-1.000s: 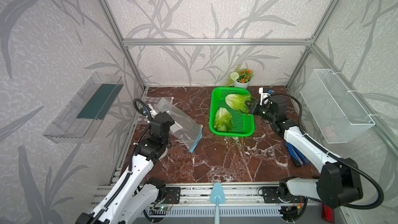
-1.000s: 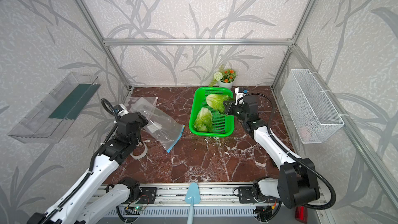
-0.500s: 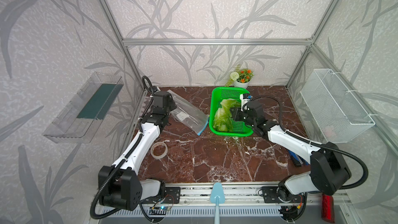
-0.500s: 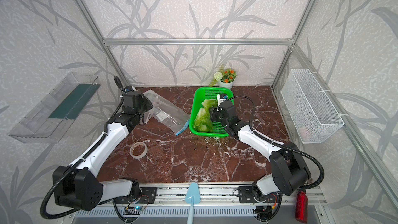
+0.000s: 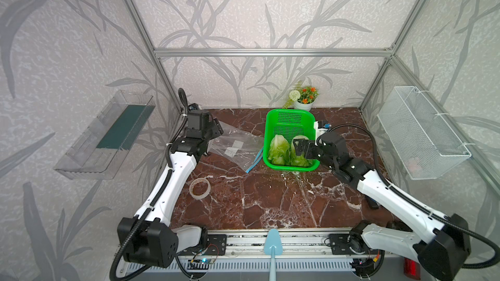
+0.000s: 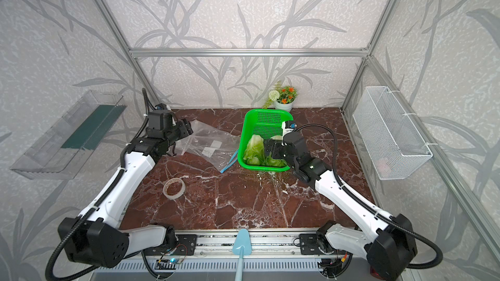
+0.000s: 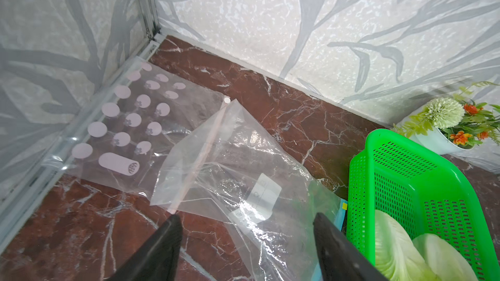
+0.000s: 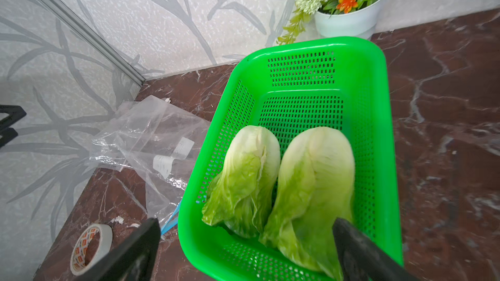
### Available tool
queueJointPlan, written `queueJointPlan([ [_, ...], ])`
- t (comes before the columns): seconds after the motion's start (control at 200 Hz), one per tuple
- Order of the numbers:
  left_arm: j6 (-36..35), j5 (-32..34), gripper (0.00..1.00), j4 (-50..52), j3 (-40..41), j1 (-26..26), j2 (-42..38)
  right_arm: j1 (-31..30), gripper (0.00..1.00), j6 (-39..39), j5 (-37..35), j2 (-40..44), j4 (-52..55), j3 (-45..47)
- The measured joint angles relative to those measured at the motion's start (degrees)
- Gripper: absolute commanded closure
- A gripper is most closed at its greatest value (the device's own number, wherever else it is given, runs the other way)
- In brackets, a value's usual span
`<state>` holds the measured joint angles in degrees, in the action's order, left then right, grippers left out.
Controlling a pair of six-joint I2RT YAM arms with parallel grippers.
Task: Open the zip-top bag and take out the chinese cabbages
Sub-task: Place the zipper food storage bag at the center of the board, then reset both arms
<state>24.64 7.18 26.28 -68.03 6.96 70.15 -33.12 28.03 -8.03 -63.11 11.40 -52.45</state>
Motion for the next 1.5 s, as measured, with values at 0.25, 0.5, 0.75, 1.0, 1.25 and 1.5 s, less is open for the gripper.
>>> queueJointPlan([
  [0.25,-6.0,12.0,0.25,-9.4,15.6,0.0,-10.6,17.0,0.01,-11.5,3.8,11.8,-2.6,10.3],
  [0.5,-11.0,20.2,0.26,-24.8,34.4,-1.0,-3.8,27.9,0.01,-20.7,7.6,5.9,-21.6,29.7],
  [0.75,-14.6,18.1,0.26,-43.5,41.8,-5.9,-1.0,29.1,0.01,-27.1,10.5,-6.3,-43.6,33.1],
  [1.0,-14.6,10.4,0.27,-57.8,47.5,-10.6,5.1,29.4,0.01,-30.5,13.5,-20.2,-60.9,33.8],
  [1.25,-17.3,-0.7,0.28,-69.4,47.1,-11.2,16.2,29.7,0.01,-31.3,14.8,-27.7,-68.8,35.1],
  [1.5,-19.7,-4.8,0.01,-69.8,45.4,-11.0,17.1,29.7,0.01,-31.3,14.4,-27.6,-66.5,31.3],
])
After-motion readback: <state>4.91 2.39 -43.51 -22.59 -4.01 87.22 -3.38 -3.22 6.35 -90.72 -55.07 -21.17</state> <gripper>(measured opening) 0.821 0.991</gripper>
